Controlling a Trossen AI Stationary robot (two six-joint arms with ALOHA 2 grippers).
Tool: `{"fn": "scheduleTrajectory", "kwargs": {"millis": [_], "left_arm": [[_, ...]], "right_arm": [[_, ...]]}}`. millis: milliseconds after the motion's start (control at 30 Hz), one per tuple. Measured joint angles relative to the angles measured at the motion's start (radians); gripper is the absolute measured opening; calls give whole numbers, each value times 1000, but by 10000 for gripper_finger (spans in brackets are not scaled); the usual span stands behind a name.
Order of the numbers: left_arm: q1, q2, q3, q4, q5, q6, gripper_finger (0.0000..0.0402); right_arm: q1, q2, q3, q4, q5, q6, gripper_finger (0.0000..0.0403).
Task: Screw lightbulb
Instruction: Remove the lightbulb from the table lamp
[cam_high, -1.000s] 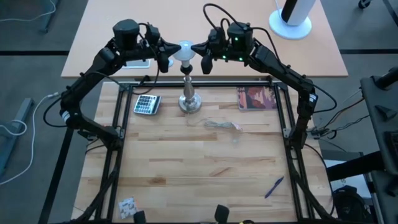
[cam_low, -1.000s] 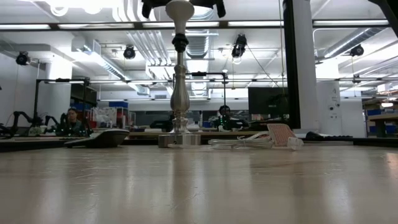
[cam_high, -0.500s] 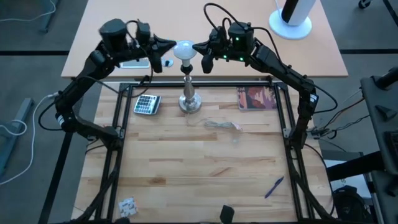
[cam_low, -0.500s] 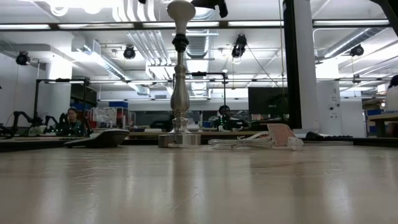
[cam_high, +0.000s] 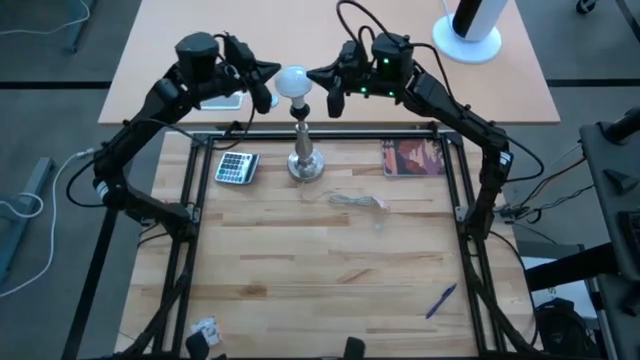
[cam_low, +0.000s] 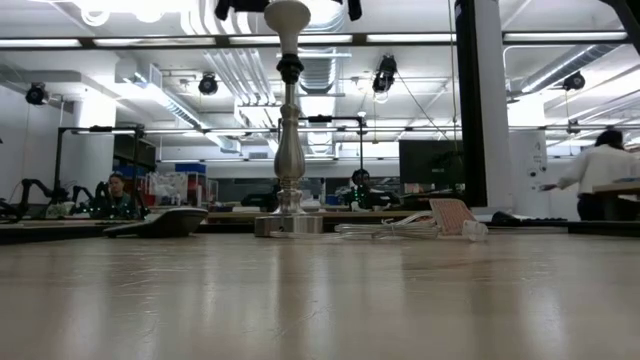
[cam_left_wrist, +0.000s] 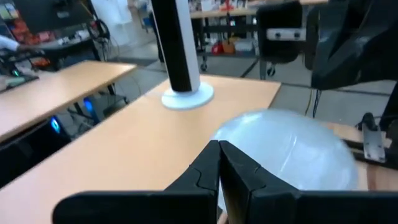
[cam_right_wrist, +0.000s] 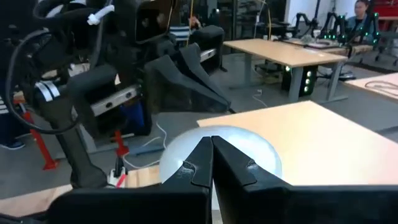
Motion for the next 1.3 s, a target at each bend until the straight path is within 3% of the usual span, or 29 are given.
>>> {"fn": "scheduleTrajectory", "kwargs": {"millis": [300, 767, 1100, 1300], "left_arm": [[3, 23, 0, -1, 11, -19, 0], [5, 23, 0, -8, 164, -153, 0], [-9, 14, -1, -14, 196, -167, 0], [-12, 14, -2, -17, 296, -191, 0]], "right_arm": [[1, 21, -1, -51, 5, -4, 0], [1, 21, -2, -66, 27, -13, 0], [2, 19, -3, -68, 53, -17, 0], [1, 19, -4, -69, 65, -38, 0]]}}
